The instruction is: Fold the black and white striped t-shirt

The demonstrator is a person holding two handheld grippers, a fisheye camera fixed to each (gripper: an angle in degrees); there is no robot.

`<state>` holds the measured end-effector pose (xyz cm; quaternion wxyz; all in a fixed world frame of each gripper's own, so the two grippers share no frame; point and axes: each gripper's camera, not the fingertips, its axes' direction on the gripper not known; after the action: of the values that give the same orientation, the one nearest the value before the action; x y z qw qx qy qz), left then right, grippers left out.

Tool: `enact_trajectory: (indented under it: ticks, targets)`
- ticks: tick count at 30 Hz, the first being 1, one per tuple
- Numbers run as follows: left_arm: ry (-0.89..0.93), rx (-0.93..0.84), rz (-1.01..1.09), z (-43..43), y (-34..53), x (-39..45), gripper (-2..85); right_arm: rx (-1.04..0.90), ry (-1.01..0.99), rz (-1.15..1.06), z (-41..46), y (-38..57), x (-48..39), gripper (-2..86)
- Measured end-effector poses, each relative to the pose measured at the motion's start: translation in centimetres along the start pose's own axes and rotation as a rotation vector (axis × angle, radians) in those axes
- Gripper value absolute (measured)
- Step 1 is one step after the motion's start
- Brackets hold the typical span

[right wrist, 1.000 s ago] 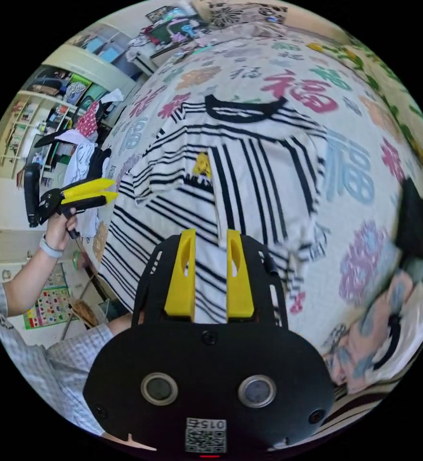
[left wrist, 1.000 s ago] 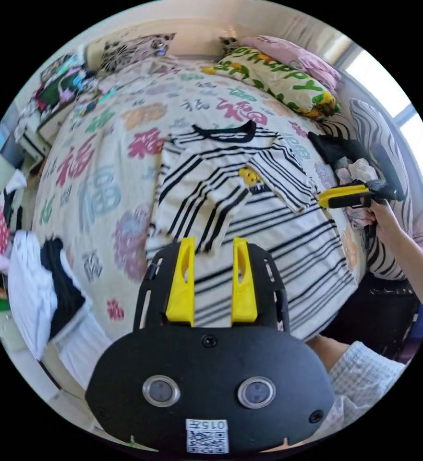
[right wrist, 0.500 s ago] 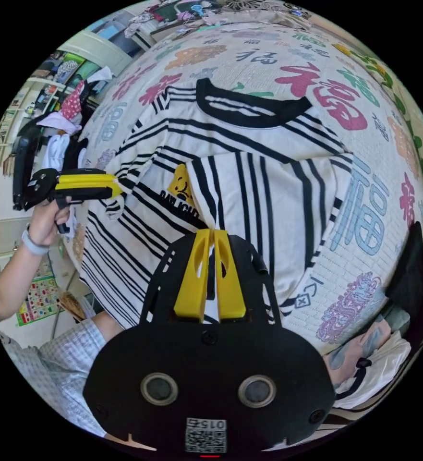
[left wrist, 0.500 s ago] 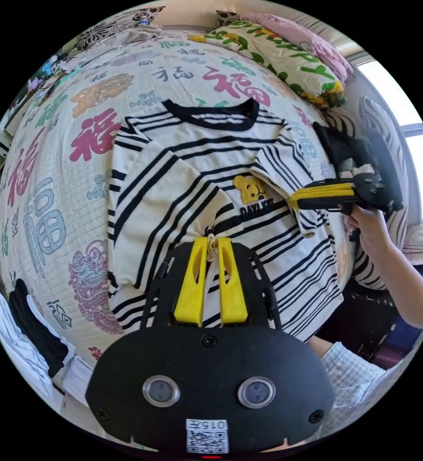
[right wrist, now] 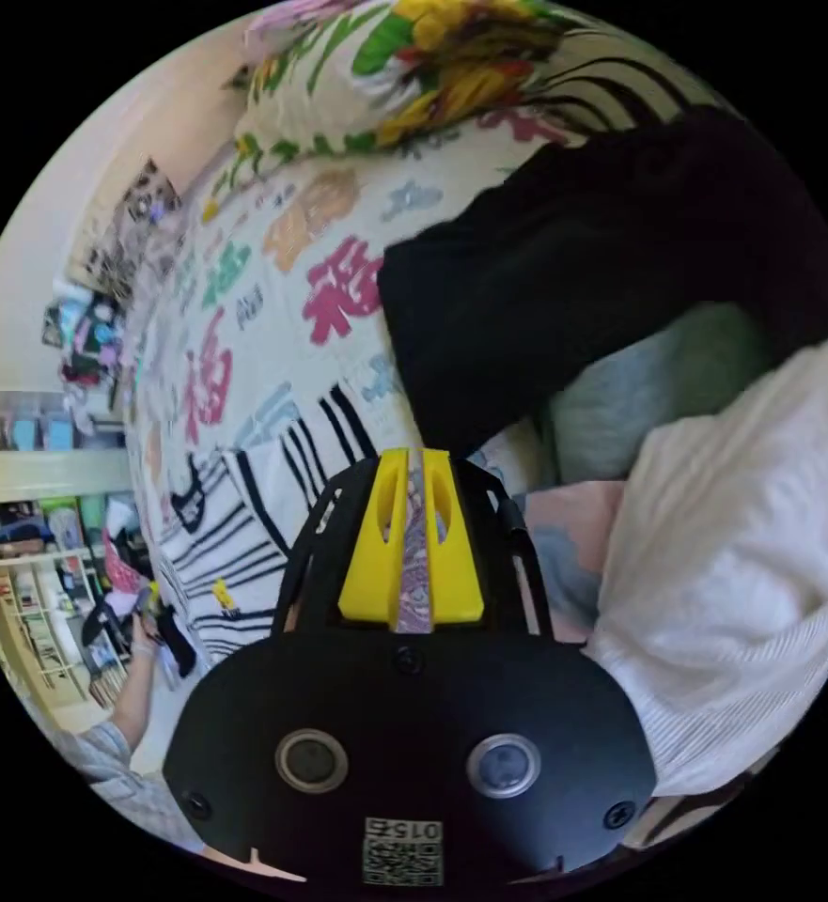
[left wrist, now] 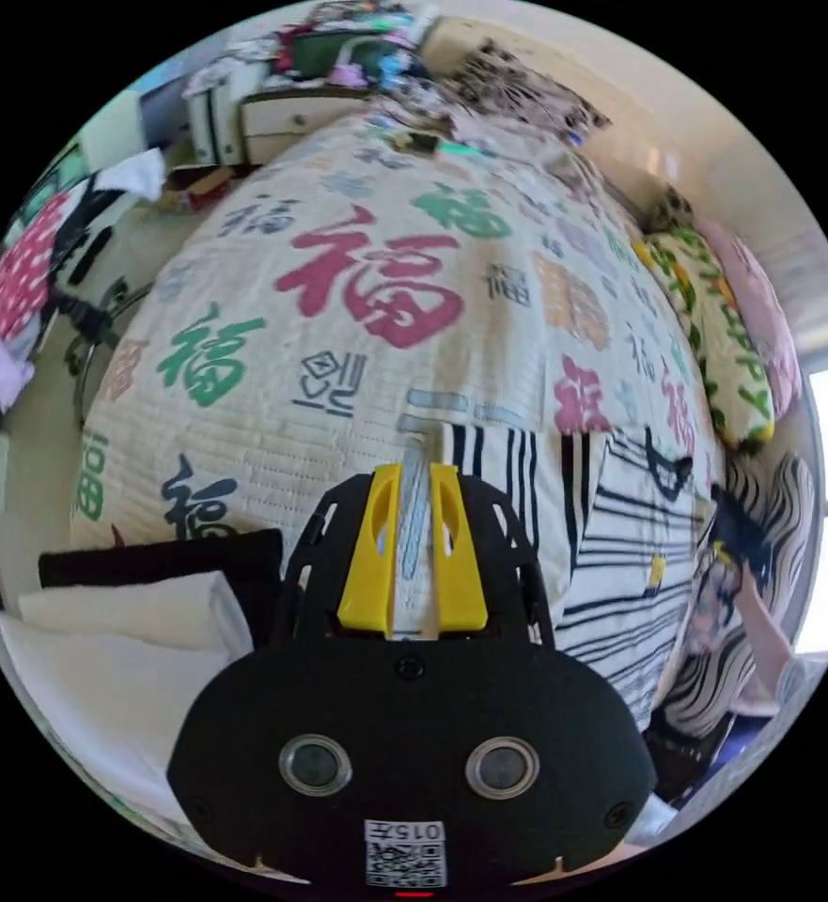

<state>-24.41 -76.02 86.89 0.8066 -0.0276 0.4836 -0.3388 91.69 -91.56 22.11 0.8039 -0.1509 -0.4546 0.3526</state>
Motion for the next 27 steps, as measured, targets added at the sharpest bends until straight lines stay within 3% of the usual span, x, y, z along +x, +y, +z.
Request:
enact_trajectory:
  ticks: [2, 4, 7, 9, 13, 16, 18, 20, 24, 27]
  targets:
    - [0.112, 0.020, -0.006, 0.6, 0.7, 0.3, 7.1, 0.027, -0.090, -0.052, -1.2, 0.8, -0.2, 5.4]
    - [0.180, -0.054, 0.030, 2.7, 2.2, 2.0, 8.9, -0.071, -0.044, -0.143, -0.6, 1.4, -1.4, 7.2]
    - [0.126, -0.228, 0.060, 7.0, 4.6, 3.9, 10.6, -0.196, 0.056, -0.219, 1.4, 2.2, -2.5, 9.0]
    - [0.123, -0.239, 0.054, 8.7, 5.9, 4.5, 9.4, -0.234, 0.033, -0.192, 2.4, 2.1, -1.9, 9.4]
    - [0.054, -0.259, 0.072, 10.5, 6.5, 5.3, 0.8, -0.231, -0.025, -0.129, 2.1, 1.8, -0.3, 5.0]
    - [0.005, -0.271, 0.025, 11.2, 6.5, 5.2, 0.2, -0.228, 0.110, -0.134, 0.9, 2.4, 1.0, 0.9]
    - [-0.153, -0.277, 0.013, 11.1, 6.6, 5.8, 1.0, -0.219, 0.186, -0.108, 0.2, 2.8, 2.6, 0.7]
    - [-0.273, -0.259, 0.014, 10.5, 6.6, 7.0, 2.7, -0.175, 0.139, -0.065, -1.4, 3.5, 4.4, 1.4]
    - [-0.084, -0.193, 0.296, 10.1, 6.0, 17.8, 5.2, -0.108, -0.052, -0.093, -2.8, 3.7, 3.3, 12.6]
    - [0.060, -0.219, 0.573, 13.5, 5.3, 30.6, 7.6, -0.050, -0.104, -0.179, -1.9, 3.5, 0.4, 14.3]
